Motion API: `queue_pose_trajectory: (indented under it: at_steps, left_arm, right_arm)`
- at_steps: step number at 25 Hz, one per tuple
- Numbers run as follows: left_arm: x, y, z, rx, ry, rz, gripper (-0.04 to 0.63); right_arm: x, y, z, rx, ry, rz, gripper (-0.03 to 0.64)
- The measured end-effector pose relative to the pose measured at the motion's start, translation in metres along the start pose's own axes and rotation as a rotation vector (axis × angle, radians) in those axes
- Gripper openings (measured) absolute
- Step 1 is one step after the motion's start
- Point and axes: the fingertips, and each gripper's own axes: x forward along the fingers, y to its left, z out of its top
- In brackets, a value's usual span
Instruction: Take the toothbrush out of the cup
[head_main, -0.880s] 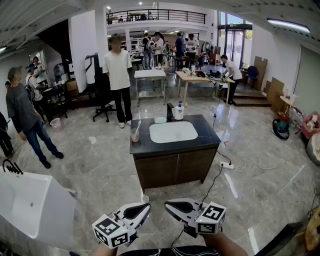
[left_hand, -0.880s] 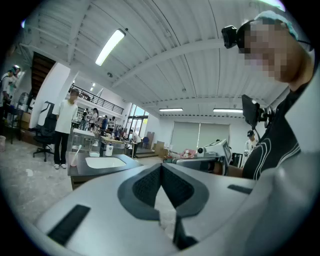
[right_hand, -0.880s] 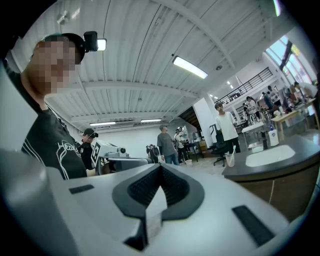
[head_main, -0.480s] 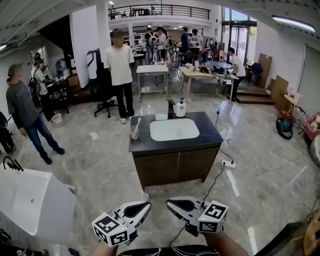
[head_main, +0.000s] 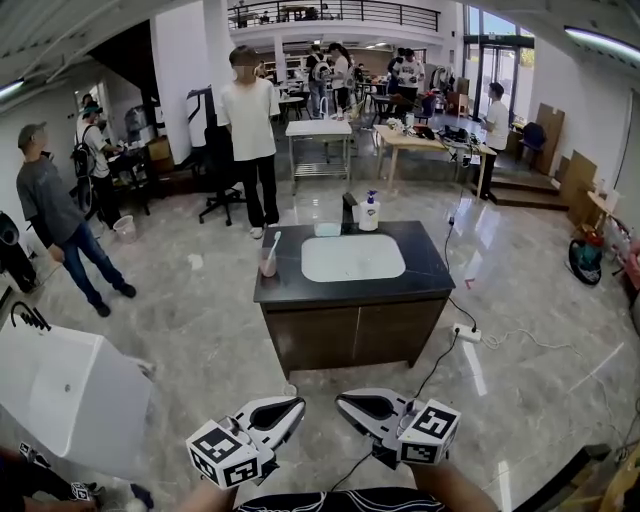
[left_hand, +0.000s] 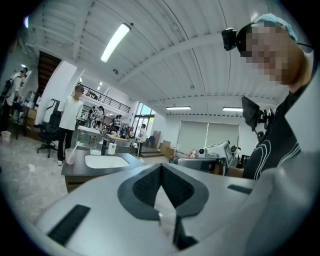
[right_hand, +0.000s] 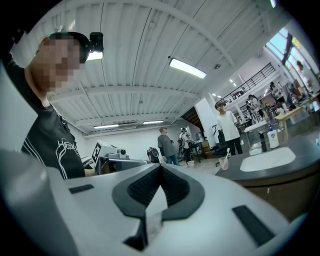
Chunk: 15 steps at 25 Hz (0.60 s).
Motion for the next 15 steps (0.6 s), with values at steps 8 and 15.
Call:
queue_pose_trajectory:
  at_steps: [8,15]
  left_arm:
    - [0.02,0.017,-0.013,-0.007,0.009,0.055,0.005]
    - [0.024,0.067,-0.009,-0.058,-0.017,0.09,0.005]
  right_arm:
    - [0.001,-0.031,-0.003,0.004,-0.001,0.023,0.006]
    - [0.035,-0.061,-0.003,0.005,0.02,0.035,0.006]
